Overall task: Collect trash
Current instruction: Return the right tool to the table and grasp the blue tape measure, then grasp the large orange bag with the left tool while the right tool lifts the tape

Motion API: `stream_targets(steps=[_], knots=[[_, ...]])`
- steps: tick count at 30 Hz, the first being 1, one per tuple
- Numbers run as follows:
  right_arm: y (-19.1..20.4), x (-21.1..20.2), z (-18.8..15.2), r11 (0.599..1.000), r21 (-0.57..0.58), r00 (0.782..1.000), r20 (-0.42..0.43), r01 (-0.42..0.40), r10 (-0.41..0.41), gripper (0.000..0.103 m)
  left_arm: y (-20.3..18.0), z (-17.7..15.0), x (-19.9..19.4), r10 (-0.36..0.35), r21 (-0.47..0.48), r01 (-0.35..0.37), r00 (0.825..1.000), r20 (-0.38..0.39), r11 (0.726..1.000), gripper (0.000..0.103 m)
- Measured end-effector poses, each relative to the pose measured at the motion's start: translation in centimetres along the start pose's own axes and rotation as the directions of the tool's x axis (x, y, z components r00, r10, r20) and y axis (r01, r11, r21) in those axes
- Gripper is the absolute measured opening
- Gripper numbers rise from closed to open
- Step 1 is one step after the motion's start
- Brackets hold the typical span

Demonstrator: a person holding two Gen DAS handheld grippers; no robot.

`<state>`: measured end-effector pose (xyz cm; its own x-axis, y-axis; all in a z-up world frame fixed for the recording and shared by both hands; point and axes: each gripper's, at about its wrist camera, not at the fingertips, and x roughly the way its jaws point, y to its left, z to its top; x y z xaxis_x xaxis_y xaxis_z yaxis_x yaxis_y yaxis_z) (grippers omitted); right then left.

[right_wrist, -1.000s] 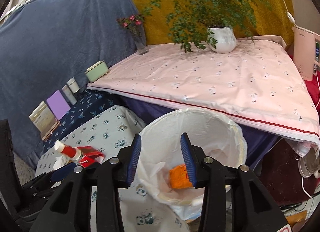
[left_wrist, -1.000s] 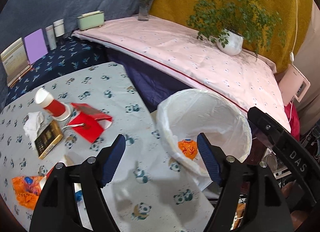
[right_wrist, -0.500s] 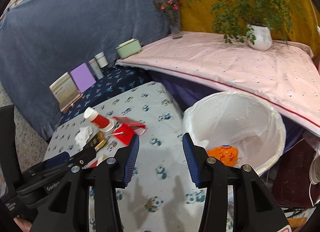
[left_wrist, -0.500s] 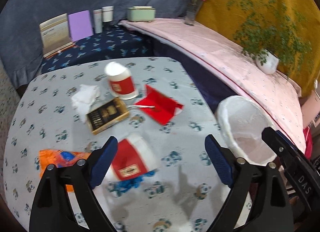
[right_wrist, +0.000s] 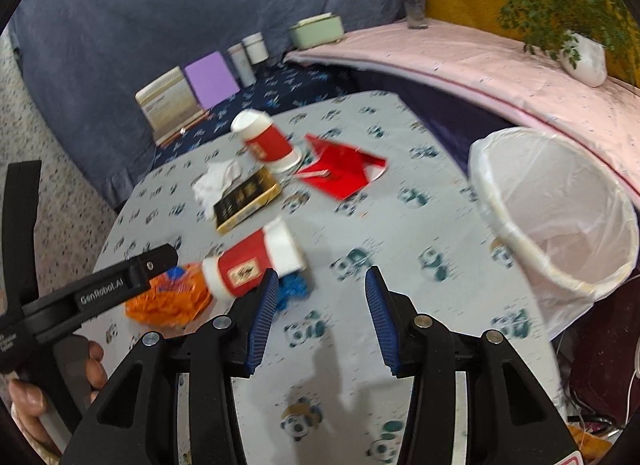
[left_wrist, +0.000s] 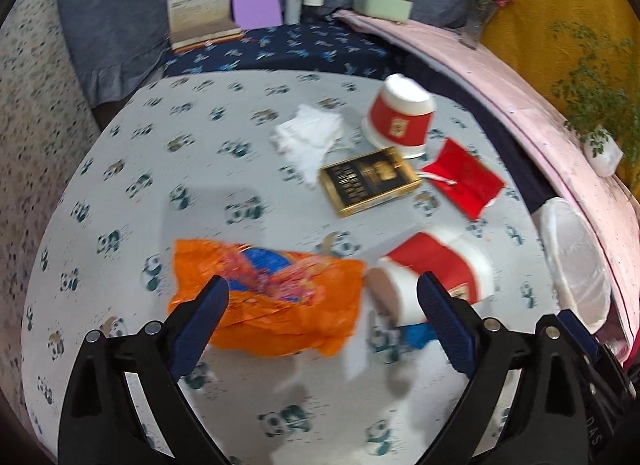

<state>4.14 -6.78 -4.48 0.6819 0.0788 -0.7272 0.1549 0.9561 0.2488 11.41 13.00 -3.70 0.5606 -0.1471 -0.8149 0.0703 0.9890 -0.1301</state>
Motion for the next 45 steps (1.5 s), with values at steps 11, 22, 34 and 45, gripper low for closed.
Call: stream_targets(steps=[11, 22, 34, 45], knots=[[3.8, 4.5, -2.2, 0.997, -0.066, 0.994, -0.106, -0.031, 0.024, 0.044, 5.9, -1.4, 3.0, 0.065, -0.093, -0.074, 0.993, -0.094, 0.993, 0.093], [4.4, 7.3, -2.0, 0.997, -0.075, 0.988, -0.153, -0.03, 0.018, 0.029, 6.7, -1.6, 5.1, 0.004, -0.108, -0.02, 0.99, -0.142, 0.994, 0.085], [4.2, 6.6, -1.8, 0.995, -0.099, 0.992, -0.127, -0.007, -0.006, 0.008, 4.1, -0.9, 4.4, -0.028, -0.017, 0.026, 0.994, -0.106, 1.0, 0.024], [1.3, 2.2, 1.0, 0.999, -0.036, 1.0, 0.0, 0.02, -0.02, 0.008, 2.0, 0.5, 1.3, -0.06, 0.027, 0.061, 0.998, -0.031, 0.998, 0.013]])
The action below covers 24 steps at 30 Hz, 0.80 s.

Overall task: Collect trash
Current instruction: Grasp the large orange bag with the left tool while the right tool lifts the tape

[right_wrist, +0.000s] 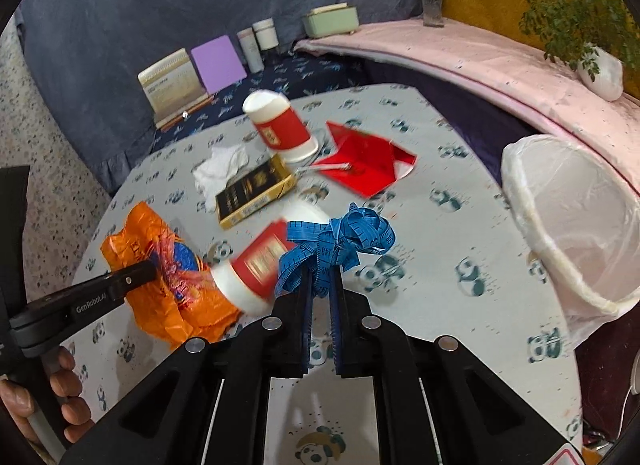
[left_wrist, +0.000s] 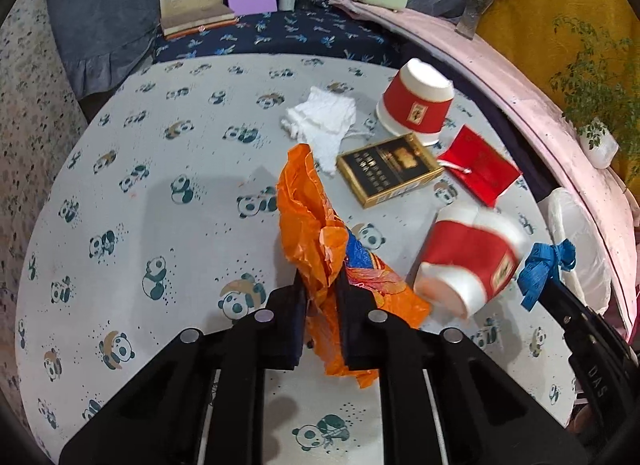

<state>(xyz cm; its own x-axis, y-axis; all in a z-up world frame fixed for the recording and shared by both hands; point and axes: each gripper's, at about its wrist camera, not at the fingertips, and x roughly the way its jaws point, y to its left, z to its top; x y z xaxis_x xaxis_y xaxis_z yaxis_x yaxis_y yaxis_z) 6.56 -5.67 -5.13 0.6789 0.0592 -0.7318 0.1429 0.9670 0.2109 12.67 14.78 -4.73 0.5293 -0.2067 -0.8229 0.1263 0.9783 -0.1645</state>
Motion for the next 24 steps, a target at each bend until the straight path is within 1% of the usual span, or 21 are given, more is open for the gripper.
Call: stream_targets(steps=[7, 12, 17, 24], knots=[[-1.5, -2.3, 1.6, 0.999, 0.031, 0.997, 0.075, 0.009, -0.011, 0.008, -2.2, 1.5, -2.7, -0.035, 0.037, 0.033, 0.998, 0.06, 0.999, 0.013], [-2.9, -3.8, 2.5, 0.998, 0.061, 0.993, 0.121, 0.01, -0.017, 0.008, -4.1, 2.5, -4.2, -0.047, 0.063, 0.041, 0.993, 0.106, 0.997, 0.013], [-4.2, -5.0, 3.3, 0.997, 0.082, 0.987, 0.157, 0.011, -0.024, 0.008, -6.4, 3.8, -5.9, -0.073, 0.089, 0.06, 0.986, 0.152, 0.994, 0.013], [-6.2, -6.6, 3.8, 0.993, 0.116, 0.978, 0.202, 0.017, -0.04, 0.008, -10.1, 4.7, -7.4, -0.128, 0.139, 0.103, 0.975, 0.183, 0.985, 0.012]])
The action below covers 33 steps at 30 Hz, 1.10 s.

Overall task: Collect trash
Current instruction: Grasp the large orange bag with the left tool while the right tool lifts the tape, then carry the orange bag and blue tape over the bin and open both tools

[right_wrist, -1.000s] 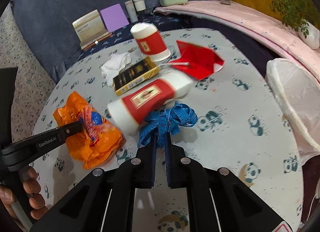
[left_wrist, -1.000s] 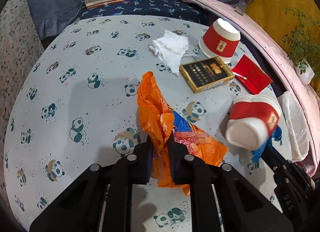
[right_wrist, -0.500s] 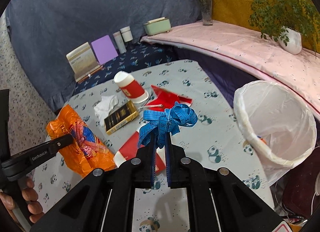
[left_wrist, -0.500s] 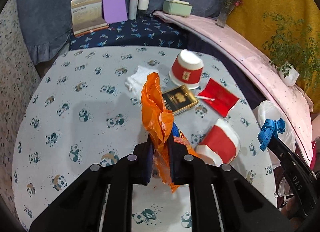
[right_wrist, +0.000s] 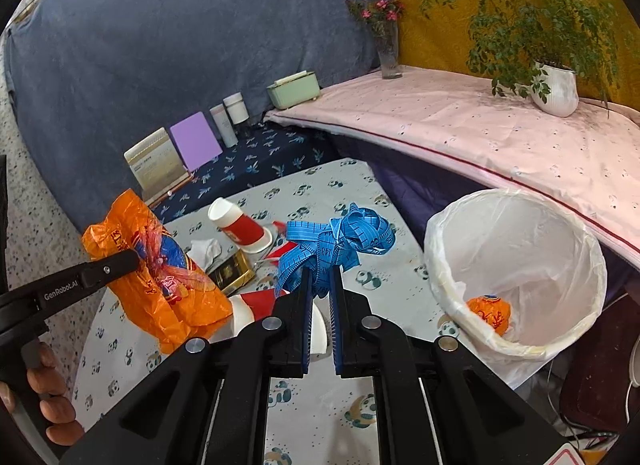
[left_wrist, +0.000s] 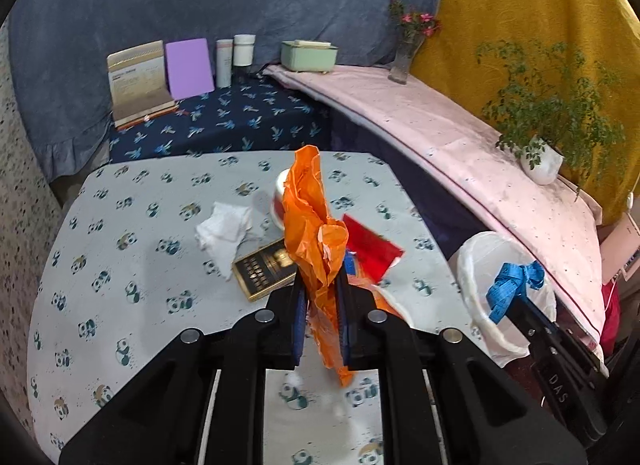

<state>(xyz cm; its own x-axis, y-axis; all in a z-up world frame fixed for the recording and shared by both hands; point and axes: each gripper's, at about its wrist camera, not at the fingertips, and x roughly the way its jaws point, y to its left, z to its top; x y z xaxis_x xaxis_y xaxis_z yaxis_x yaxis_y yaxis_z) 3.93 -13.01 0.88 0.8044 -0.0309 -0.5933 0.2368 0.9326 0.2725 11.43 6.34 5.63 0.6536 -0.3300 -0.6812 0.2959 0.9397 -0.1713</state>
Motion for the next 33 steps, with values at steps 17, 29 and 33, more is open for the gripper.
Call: stream_targets(steps=[17, 29, 33], knots=[[-6.4, -2.5, 0.8, 0.993, 0.097, 0.996, 0.059, 0.061, -0.067, 0.008, -10.5, 1.1, 0.1, -0.115, 0.149, 0.112, 0.993, 0.013, 0.982, 0.013], [-11.5, -3.2, 0.5, 0.976, 0.184, 0.99, 0.057, 0.119, -0.131, 0.008, -17.0, 0.0, 2.8, -0.161, 0.243, 0.166, 0.986, -0.043, 0.956, 0.013], [-13.2, -3.2, 0.3, 0.968, 0.211, 0.988, 0.05, 0.135, -0.149, 0.008, -18.8, -0.2, 3.6, -0.171, 0.268, 0.18, 0.984, -0.059, 0.946, 0.013]])
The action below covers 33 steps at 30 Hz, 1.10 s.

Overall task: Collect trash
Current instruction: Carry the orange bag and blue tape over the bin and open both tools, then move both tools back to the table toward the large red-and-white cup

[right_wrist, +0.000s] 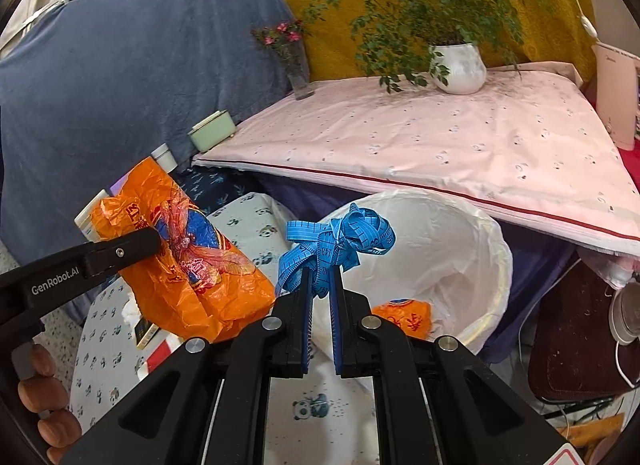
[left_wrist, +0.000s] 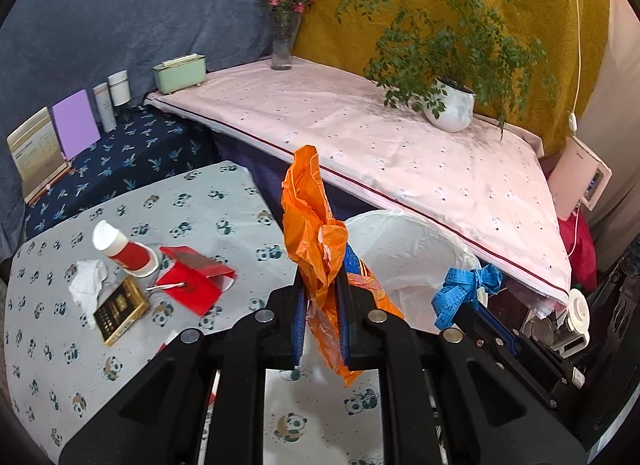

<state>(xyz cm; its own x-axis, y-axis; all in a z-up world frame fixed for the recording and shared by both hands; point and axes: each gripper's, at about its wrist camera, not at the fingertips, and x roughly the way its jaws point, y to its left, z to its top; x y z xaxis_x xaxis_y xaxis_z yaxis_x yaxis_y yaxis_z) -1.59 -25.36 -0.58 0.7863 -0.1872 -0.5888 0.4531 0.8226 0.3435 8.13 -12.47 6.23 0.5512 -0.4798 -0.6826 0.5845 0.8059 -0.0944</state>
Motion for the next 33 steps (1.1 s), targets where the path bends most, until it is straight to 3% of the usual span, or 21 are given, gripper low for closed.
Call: stream_targets(steps=[18, 22, 25, 33], knots=[[-4.9, 2.8, 0.8, 0.995, 0.07, 0.997, -0.038, 0.072, -0.07, 0.009, -4.4, 1.4, 6.2, -0.08, 0.057, 0.084, 0.994, -0.077, 0.995, 0.016], [-5.0, 3.0, 1.3, 0.994, 0.08, 0.997, -0.028, 0.069, -0.067, 0.016, -4.2, 1.5, 6.9, -0.086, 0.032, 0.089, 0.992, -0.089, 0.996, 0.035], [-4.9, 2.9, 1.6, 0.994, 0.077, 0.997, -0.016, 0.075, -0.074, 0.022, -3.9, 1.4, 7.1, -0.073, 0.033, 0.076, 0.993, -0.091, 0.997, 0.035], [-4.3, 2.8, 1.7, 0.996, 0.063, 0.998, -0.017, 0.069, -0.068, 0.023, -2.6, 1.0, 6.9, -0.055, 0.007, 0.056, 0.994, -0.096, 0.998, 0.036]])
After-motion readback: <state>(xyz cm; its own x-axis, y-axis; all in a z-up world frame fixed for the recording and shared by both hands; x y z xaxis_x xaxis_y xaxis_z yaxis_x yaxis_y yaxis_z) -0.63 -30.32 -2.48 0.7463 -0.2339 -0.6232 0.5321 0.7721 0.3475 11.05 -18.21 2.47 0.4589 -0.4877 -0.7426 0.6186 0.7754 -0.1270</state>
